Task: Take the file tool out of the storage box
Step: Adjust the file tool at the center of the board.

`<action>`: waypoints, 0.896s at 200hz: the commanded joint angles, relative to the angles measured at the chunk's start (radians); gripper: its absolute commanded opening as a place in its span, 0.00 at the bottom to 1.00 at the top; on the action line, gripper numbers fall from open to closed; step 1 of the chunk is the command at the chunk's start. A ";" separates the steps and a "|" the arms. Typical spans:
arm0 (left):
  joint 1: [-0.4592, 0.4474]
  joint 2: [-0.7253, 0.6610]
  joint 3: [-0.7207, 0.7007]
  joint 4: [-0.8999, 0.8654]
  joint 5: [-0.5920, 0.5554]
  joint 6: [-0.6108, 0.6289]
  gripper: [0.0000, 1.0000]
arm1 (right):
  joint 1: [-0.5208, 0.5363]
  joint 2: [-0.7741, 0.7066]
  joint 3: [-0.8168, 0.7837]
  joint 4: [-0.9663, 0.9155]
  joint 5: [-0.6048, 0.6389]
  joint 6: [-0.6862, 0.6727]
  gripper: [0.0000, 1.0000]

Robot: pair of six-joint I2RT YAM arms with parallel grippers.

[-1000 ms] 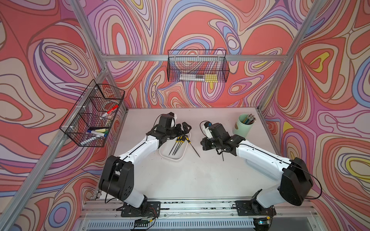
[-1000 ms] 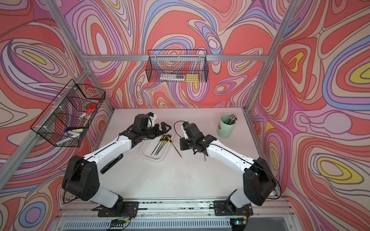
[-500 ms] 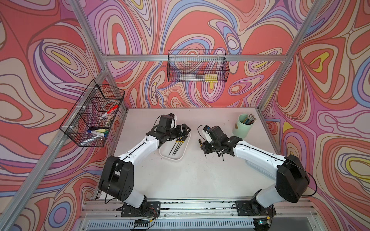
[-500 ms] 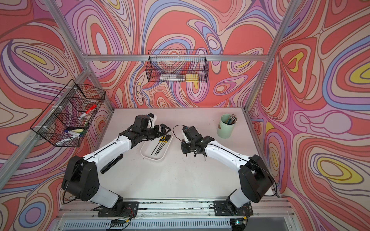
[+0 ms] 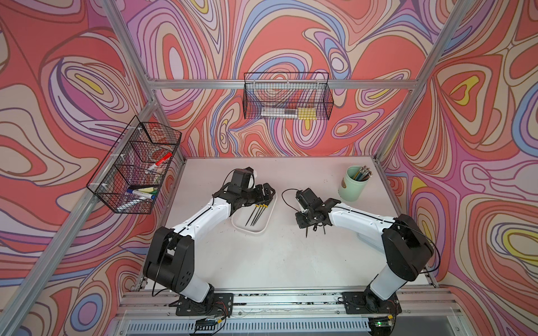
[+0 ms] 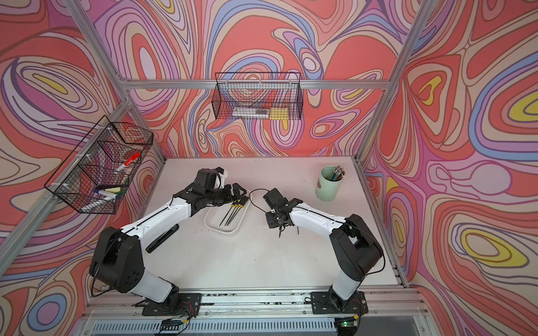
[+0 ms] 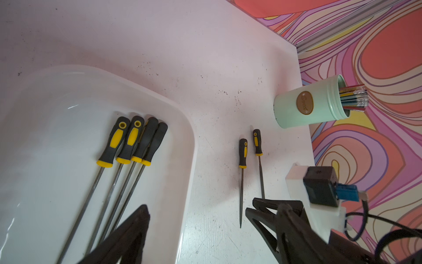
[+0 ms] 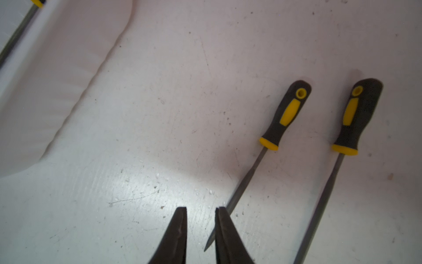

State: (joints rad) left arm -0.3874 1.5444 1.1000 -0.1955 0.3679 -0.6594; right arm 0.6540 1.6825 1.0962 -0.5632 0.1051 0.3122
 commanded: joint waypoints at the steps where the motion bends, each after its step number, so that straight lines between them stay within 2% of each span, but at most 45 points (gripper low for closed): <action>1: -0.002 -0.031 -0.011 -0.028 -0.014 0.029 0.88 | -0.007 0.029 0.024 -0.066 0.096 0.044 0.23; 52: -0.002 -0.032 -0.028 -0.024 -0.014 0.032 0.88 | -0.017 0.070 0.033 -0.104 0.125 0.103 0.24; 112: -0.002 -0.047 -0.031 -0.045 -0.028 0.055 0.88 | -0.030 0.133 0.034 -0.068 0.076 0.124 0.25; 133: -0.002 -0.053 -0.031 -0.051 -0.031 0.082 0.88 | -0.031 0.143 0.033 -0.049 0.053 0.128 0.27; 179: -0.002 -0.085 -0.054 -0.088 -0.073 0.167 0.88 | -0.031 0.177 0.058 -0.068 0.065 0.132 0.25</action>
State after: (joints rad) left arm -0.3874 1.5032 1.0733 -0.2333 0.3283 -0.5625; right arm 0.6273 1.8305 1.1290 -0.6312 0.1680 0.4320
